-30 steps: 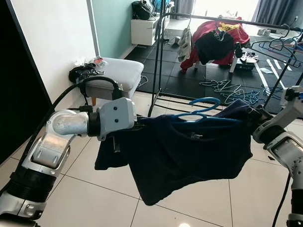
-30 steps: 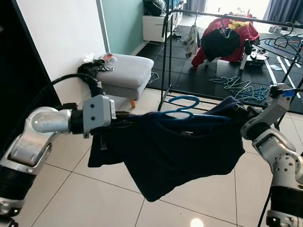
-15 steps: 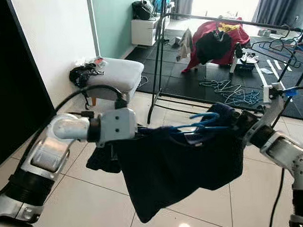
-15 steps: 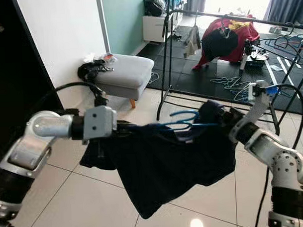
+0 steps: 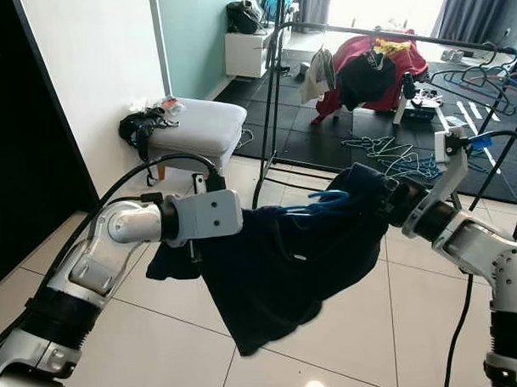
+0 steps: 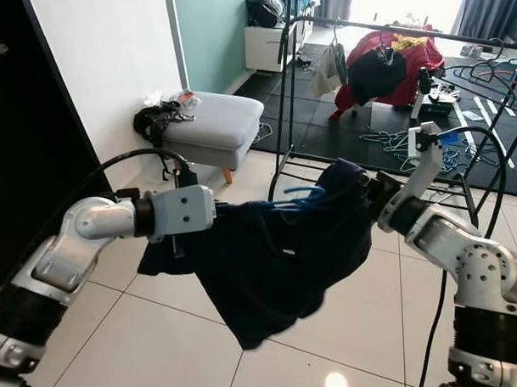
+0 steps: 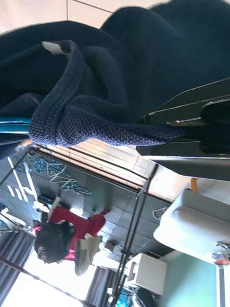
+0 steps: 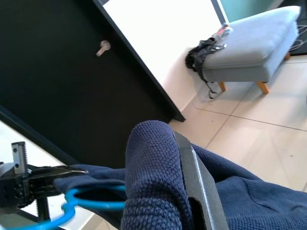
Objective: Hang hanger
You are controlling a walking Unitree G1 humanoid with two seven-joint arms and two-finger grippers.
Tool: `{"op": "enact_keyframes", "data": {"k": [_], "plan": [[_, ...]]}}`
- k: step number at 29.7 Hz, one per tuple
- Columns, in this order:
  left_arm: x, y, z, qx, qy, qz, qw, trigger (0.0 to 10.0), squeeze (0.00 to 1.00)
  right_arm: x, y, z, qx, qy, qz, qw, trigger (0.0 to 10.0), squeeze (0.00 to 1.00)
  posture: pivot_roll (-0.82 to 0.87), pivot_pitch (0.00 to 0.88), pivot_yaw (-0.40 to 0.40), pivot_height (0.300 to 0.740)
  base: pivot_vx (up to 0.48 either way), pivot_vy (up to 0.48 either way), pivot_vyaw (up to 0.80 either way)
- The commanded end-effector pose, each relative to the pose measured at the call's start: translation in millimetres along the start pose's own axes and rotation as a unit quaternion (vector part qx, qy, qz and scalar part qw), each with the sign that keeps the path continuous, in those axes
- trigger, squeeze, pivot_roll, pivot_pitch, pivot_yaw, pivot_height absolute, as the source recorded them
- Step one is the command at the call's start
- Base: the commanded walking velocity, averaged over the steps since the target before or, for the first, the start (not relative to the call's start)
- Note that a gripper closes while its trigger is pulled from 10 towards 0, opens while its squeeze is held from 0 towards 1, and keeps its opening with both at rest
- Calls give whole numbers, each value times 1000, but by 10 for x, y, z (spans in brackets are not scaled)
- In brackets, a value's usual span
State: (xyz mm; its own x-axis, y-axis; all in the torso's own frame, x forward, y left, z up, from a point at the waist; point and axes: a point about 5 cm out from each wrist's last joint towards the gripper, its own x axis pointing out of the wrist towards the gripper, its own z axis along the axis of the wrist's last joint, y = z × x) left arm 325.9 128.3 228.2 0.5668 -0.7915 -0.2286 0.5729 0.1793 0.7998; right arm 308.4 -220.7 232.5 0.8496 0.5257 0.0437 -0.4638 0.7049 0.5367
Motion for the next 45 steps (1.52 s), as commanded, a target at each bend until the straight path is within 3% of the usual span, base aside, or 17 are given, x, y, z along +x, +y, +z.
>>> {"op": "enact_keyframes", "data": {"k": [1,8,9,10,11,14,15,16,18,21,25,28,31,40,43,44,45], "plan": [[-115,105,-99,16,38,20,999,10000,0,-71,-68,96,-3,-10,-25,1000,0,0,4,0,-47,740,0,0,0],[-173,164,-78,-9,30,46,998,10000,0,-82,-122,25,-5,6,-52,999,0,0,8,0,-51,740,0,0,0],[-144,154,-16,-25,7,47,999,10000,0,-60,-124,-11,-4,11,-54,998,0,0,10,0,-53,740,0,0,0],[-85,100,122,-59,-42,32,997,10000,0,-18,-125,-68,-4,15,-56,998,941,0,12,0,-53,740,0,0,0],[-31,-17,306,-94,-104,-6,990,10000,0,39,-115,-119,-4,16,-56,998,941,0,13,0,-51,740,0,0,0],[-7,-102,438,-115,-147,-36,982,10000,0,77,-106,-152,-4,17,-55,998,941,0,13,0,-51,740,0,0,0],[13,-194,542,-131,-177,-65,973,10000,0,116,-92,-168,-5,14,-52,999,2392,0,13,0,-52,740,0,0,0],[13,-194,542,-131,-177,-65,973,10000,0,116,-92,-168,-5,14,-52,999,2392,0,13,0,-52,740,0,0,0],[64,-364,636,-137,-201,-109,964,10000,0,200,-27,-153,-8,6,-32,999,1882,0,13,0,-51,740,0,0,0],[94,-480,633,-129,-197,-139,962,10000,0,261,49,-126,-12,5,-7,1000,1647,0,13,0,-55,740,0,0,0],[96,-458,607,-134,-189,-128,964,10000,0,270,73,-128,-13,11,-1,1000,1490,0,12,0,-56,740,0,0,0],[130,-375,565,-131,-171,-92,972,10000,0,285,95,-132,-6,13,3,1000,1020,0,13,0,-57,740,0,0,0],[159,-206,438,-133,-114,-20,984,10000,0,298,160,-183,-1,25,19,1000,941,0,10,0,-56,740,0,0,0],[123,-102,417,-140,-102,16,985,10000,0,271,131,-172,-5,24,14,1000,1020,0,9,0,-57,740,0,0,0],[170,-126,572,-158,-147,14,976,10000,0,302,141,-212,0,27,14,1000,2118,0,9,0,-59,740,0,0,0],[202,-135,641,-167,-164,16,972,10000,0,326,167,-254,4,33,18,999,4510,0,10,0,-60,740,0,0,0],[228,-142,687,-173,-175,18,969,10000,0,347,192,-299,9,41,23,999,10000,0,10,0,-60,740,0,0,0]]}}
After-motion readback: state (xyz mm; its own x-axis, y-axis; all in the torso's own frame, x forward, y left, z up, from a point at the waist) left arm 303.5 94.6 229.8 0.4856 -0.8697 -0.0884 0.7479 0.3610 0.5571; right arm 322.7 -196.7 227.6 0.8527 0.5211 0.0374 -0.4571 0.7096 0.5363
